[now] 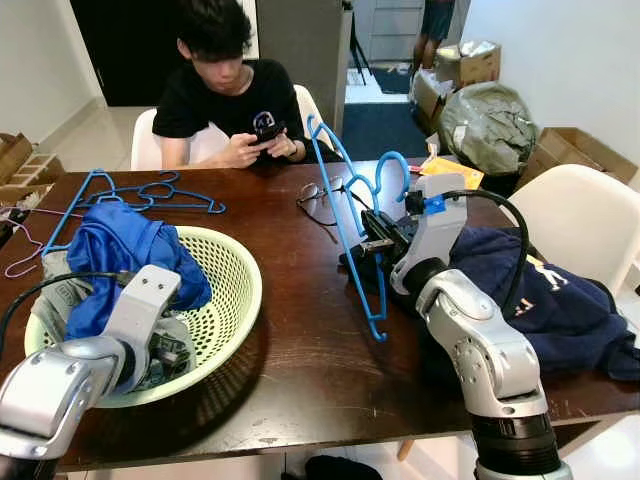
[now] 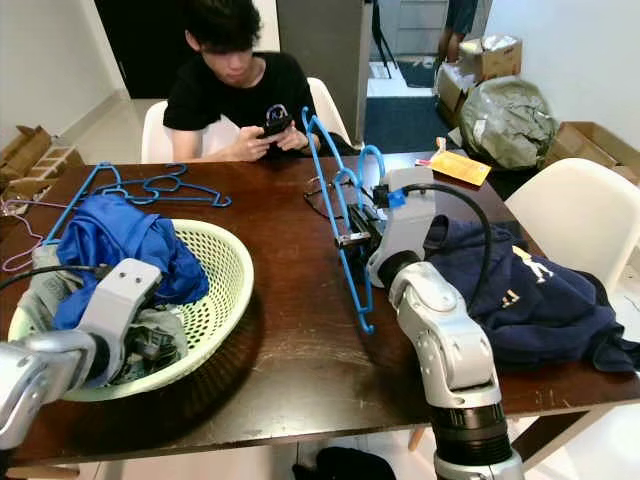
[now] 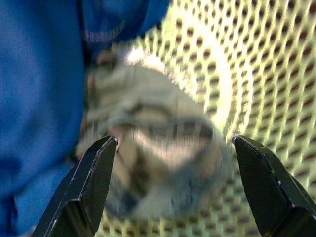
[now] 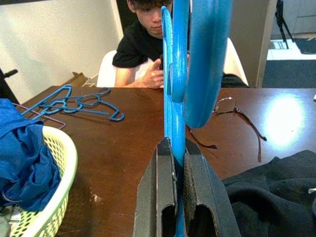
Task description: Hang hanger
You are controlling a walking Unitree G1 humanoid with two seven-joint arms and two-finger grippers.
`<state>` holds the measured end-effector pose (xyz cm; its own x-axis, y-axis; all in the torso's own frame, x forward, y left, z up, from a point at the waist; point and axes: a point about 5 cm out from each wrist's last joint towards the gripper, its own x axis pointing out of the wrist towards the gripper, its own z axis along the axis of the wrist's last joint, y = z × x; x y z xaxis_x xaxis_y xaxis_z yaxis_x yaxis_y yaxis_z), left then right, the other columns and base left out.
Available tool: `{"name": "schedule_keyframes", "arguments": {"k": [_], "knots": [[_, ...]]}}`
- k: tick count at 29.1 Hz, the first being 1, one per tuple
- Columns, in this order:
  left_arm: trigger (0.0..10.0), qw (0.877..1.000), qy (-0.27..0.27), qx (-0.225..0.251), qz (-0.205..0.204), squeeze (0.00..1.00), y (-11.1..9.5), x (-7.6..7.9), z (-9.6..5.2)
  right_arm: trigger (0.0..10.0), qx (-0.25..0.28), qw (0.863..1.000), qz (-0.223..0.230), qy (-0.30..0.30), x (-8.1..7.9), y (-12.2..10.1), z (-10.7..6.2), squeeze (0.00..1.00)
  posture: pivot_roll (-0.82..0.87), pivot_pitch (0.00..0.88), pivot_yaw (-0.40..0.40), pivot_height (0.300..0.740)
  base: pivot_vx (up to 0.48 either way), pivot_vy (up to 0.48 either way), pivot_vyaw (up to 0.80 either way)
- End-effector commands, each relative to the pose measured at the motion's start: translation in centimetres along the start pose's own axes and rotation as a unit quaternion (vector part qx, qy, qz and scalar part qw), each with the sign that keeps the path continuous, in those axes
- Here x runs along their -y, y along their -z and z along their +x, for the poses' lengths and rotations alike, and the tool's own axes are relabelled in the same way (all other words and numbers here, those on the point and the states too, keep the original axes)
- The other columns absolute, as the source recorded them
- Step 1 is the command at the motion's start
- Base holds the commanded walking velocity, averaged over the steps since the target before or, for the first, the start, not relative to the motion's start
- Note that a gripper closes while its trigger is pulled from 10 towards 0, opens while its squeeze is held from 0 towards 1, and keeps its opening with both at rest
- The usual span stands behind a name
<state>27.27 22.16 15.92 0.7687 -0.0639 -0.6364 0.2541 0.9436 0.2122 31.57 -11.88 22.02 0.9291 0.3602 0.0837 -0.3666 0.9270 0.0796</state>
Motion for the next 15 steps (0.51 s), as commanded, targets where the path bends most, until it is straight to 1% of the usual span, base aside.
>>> {"name": "schedule_keyframes", "arguments": {"k": [1,6,9,10,12,15], "knots": [[10.0,1.000,-0.004,-0.001,0.009,0.00,-0.4,-0.5,0.3,10.0,-0.001,1.000,-0.006,0.000,0.0,-0.1,-0.3,0.00,0.05,0.078,-0.012,0.735,0.000,0.000,0.00],[10.0,1.000,0.007,-0.007,0.006,0.00,-0.7,-0.4,0.6,10.0,-0.006,1.000,-0.009,0.000,-0.1,0.0,-0.6,0.00,0.04,0.087,-0.011,0.735,0.000,0.000,0.00],[10.0,0.998,0.038,-0.041,-0.004,0.00,0.0,0.3,1.0,10.0,-0.009,1.000,-0.012,0.001,0.1,-0.1,-0.7,0.00,0.04,0.097,-0.013,0.735,0.000,0.000,0.00],[10.0,0.998,0.038,-0.041,-0.004,0.00,0.0,0.3,1.0,10.0,-0.009,1.000,-0.012,0.001,0.1,-0.1,-0.7,0.00,0.04,0.097,-0.013,0.735,0.000,0.000,0.00],[10.0,0.997,0.053,-0.056,-0.012,0.00,0.4,0.6,1.0,10.0,-0.011,1.000,-0.014,0.002,0.1,-0.2,-0.7,0.00,0.03,0.103,-0.015,0.735,0.000,0.000,0.00],[10.0,0.997,0.055,-0.059,-0.015,0.00,0.4,0.7,0.9,10.0,-0.011,1.000,-0.015,0.002,0.1,-0.2,-0.7,0.00,0.03,0.104,-0.016,0.735,0.000,0.000,0.00]]}}
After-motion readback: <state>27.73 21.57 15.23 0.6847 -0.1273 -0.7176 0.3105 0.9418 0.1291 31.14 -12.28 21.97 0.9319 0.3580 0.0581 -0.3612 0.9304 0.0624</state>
